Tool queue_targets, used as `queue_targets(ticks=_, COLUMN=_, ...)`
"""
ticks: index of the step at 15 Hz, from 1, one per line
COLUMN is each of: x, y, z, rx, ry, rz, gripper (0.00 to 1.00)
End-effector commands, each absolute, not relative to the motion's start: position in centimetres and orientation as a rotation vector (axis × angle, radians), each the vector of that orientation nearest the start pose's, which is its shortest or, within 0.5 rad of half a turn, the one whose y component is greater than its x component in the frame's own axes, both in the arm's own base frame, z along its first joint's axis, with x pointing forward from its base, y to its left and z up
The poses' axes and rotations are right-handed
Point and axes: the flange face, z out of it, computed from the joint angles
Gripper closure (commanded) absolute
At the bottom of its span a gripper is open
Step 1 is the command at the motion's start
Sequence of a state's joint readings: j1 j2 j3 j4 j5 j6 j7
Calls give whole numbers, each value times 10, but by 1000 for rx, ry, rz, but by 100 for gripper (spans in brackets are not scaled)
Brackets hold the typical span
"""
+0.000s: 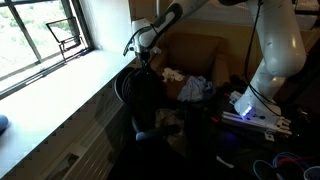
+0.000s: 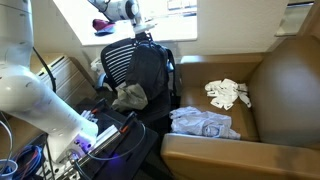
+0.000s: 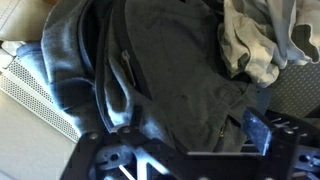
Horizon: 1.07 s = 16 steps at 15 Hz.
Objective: Move the bag and clothing from the black chair to the brown chair then hang the belt on the armrest of the black chair
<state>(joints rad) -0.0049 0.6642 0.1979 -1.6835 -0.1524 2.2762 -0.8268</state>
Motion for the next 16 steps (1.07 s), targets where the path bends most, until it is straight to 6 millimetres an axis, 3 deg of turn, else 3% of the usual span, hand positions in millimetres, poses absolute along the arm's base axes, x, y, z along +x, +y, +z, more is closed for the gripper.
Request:
queue_targets(ticks=1, x=669, y=114, z=233, rx=-2678, ry=-1649, rz=-199, gripper=0)
queue_targets(ticks=3, x=675, y=117, z=238, rx=-2693, ry=-1724, rz=-330, gripper=0)
queue_targets(ticks=5, x=678, y=115, z=231, rx=-2692, ry=-1748, rz=-344, gripper=0)
queue_targets(ticks=8, x=683, y=119, z=231, rx=-2704, ry=-1703, rz=-328, gripper=0)
queue_targets(ticks=12, x=680, y=103, z=198, rx=-2470, ry=-1640, rz=-203, gripper=0)
queue_targets(ticks=13, x=679, y=99, z=190, rx=-2472, ry=-1566, rz=-131, gripper=0)
queue_targets(ticks=14, x=674, y=110, z=204, rx=-2532, ry=-1622, rz=-185, gripper=0)
queue_targets(ticks=16, x=675, y=98, z=191, rx=-2511, ry=-1576, rz=-134, gripper=0)
